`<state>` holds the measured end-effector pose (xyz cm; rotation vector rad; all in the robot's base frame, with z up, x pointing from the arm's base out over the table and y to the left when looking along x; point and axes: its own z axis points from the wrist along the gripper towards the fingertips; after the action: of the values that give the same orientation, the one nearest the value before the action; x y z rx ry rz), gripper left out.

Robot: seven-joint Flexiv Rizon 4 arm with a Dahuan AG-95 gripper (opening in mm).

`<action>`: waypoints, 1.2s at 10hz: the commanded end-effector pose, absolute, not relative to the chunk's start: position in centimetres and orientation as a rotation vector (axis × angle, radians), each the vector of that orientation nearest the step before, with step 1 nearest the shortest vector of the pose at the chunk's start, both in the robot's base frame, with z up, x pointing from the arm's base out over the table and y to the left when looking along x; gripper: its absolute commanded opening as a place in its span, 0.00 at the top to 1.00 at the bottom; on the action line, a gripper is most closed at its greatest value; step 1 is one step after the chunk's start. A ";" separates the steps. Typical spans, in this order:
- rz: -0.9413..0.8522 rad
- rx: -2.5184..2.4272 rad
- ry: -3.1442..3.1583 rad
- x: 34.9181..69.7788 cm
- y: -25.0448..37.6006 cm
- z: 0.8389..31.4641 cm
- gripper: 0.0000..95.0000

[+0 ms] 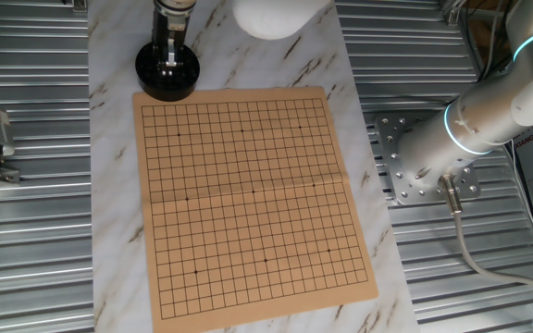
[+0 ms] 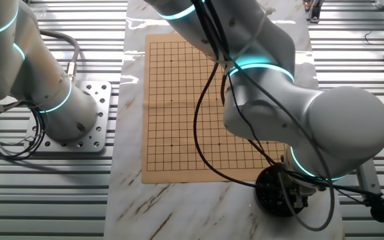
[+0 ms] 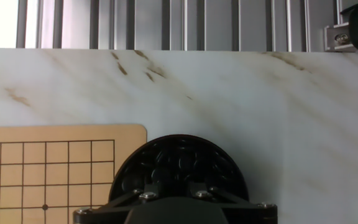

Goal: Play the first move as black on the 3-4 point in the upper right corner of the Go board

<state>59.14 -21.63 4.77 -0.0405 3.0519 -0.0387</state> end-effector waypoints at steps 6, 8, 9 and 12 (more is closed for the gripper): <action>-0.020 -0.040 3.044 59.0 -21.7 4.5 0.80; -0.016 -0.039 3.043 58.9 -21.7 4.5 0.80; -0.015 -0.041 3.040 58.9 -21.7 4.4 0.80; 0.007 -0.039 3.034 58.9 -21.7 4.4 0.80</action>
<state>58.72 -21.72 4.47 -0.0396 3.0329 0.0089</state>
